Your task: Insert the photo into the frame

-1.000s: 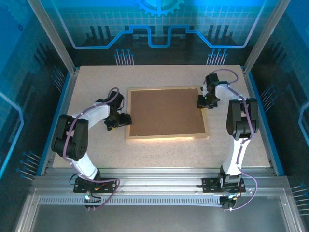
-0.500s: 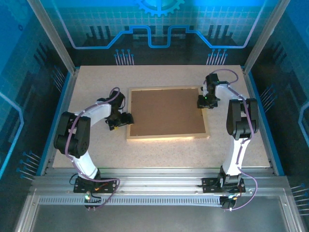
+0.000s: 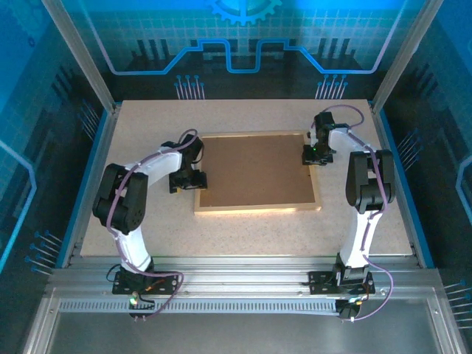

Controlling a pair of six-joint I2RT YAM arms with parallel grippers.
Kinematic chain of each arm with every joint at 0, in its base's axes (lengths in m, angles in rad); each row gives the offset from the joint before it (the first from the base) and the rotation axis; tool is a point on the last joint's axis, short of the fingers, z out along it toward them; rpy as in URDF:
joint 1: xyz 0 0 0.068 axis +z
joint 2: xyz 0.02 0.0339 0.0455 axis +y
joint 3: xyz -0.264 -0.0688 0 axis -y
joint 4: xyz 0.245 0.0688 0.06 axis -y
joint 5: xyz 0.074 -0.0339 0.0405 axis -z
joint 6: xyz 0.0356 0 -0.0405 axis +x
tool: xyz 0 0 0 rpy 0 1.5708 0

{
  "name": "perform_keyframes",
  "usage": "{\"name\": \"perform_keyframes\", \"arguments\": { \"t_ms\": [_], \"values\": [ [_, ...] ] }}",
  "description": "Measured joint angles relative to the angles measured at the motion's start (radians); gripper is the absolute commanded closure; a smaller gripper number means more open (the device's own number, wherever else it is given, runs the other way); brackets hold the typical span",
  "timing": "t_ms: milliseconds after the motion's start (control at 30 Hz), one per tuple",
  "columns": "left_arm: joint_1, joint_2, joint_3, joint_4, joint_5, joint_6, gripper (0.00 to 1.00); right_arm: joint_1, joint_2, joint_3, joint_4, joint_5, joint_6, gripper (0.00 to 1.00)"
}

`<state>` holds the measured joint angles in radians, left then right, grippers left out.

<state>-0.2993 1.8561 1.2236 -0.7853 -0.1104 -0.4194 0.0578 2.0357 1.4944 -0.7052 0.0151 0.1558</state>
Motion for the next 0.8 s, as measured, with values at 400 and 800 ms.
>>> {"name": "perform_keyframes", "arguments": {
  "t_ms": [400,800],
  "values": [
    [-0.034,0.044,0.064,-0.068,-0.055,0.003,0.19,0.001,0.004,0.006,-0.005,0.000,0.000,0.69],
    [-0.062,0.085,0.105,-0.093,-0.077,0.002,0.18,0.001,0.008,0.013,-0.011,0.001,0.000,0.69]
  ]
}}
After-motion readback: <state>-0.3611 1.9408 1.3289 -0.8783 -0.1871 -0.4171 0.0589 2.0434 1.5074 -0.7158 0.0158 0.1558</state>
